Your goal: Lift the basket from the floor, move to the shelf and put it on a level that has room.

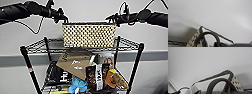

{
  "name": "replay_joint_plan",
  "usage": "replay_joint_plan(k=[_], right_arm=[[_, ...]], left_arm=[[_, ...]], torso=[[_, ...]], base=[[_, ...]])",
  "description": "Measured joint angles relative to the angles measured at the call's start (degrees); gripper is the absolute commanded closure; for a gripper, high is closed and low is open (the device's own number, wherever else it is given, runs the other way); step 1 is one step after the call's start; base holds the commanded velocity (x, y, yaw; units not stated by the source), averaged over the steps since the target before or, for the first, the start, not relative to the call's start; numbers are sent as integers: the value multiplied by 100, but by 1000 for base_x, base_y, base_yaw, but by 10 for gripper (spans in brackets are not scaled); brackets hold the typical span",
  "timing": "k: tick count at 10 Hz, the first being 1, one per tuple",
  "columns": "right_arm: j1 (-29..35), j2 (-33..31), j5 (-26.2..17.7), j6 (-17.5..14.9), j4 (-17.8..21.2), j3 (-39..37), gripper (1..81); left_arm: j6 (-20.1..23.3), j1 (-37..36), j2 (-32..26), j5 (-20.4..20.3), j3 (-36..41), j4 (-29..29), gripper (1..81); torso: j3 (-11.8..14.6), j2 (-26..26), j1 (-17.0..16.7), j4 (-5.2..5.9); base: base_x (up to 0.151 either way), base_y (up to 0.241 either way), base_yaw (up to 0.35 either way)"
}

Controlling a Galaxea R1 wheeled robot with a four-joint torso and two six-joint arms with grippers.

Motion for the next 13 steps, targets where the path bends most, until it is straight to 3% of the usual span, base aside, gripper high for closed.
replay_joint_plan(k=[1, 7, 13], right_arm=[[65, -90, 5, 2, 11, 127, 10], [163, -450, 2, 22, 30, 507, 10], [354, -1970, 22, 66, 39, 1875, 10]], left_arm=[[80, -11, -48, 10, 33, 22, 10], [0, -63, -310, 24, 210, 12, 10], [-2, -315, -1757, 118, 1392, 61, 10]], torso=[[0, 0, 2, 0], [0, 2, 2, 0], [0, 0, 0, 0]], base=[[0, 0, 0], [0, 0, 0], [0, 0, 0]])
